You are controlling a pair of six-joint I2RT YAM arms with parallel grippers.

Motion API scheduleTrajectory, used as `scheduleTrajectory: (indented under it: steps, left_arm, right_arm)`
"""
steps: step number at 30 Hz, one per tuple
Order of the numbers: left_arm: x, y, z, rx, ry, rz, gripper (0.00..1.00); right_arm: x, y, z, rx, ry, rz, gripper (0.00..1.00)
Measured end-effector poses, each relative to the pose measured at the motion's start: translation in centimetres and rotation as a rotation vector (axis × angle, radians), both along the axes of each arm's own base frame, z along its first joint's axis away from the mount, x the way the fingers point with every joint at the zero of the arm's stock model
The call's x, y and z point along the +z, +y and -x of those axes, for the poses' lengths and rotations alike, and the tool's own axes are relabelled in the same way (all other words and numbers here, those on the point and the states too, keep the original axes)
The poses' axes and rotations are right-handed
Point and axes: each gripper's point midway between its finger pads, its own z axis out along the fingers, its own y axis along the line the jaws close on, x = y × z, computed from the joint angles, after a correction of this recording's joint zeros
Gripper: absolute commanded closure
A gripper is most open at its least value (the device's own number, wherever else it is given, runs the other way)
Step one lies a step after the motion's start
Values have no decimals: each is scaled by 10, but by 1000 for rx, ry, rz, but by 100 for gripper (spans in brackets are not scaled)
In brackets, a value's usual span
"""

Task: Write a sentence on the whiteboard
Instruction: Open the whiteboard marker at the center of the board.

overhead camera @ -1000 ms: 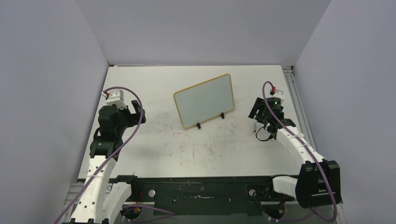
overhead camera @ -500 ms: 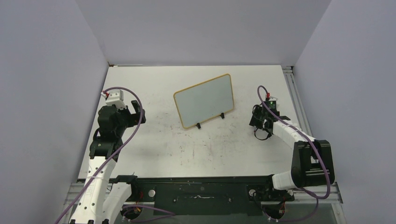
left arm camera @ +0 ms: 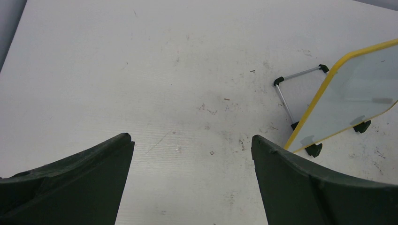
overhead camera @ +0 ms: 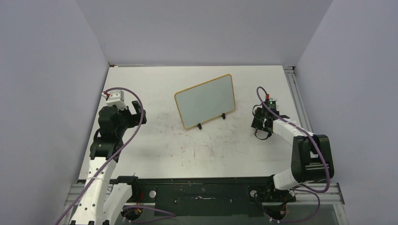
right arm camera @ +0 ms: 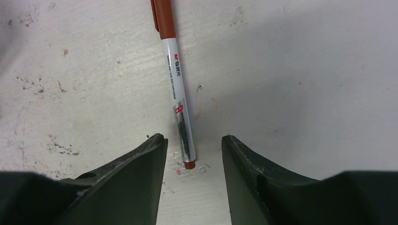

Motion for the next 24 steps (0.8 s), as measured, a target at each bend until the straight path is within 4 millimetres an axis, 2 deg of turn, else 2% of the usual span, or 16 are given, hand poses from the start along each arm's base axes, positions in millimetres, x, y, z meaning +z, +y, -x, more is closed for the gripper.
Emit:
scheduleTrajectory:
  steps: [12, 24]
  left_arm:
    - [0, 0, 0, 0, 1, 0, 4]
    - [0, 0, 0, 0, 2, 0, 4]
  right_arm:
    - [-9, -3, -4, 0, 30, 22, 63]
    - [-11, 6, -9, 36, 41, 34, 70]
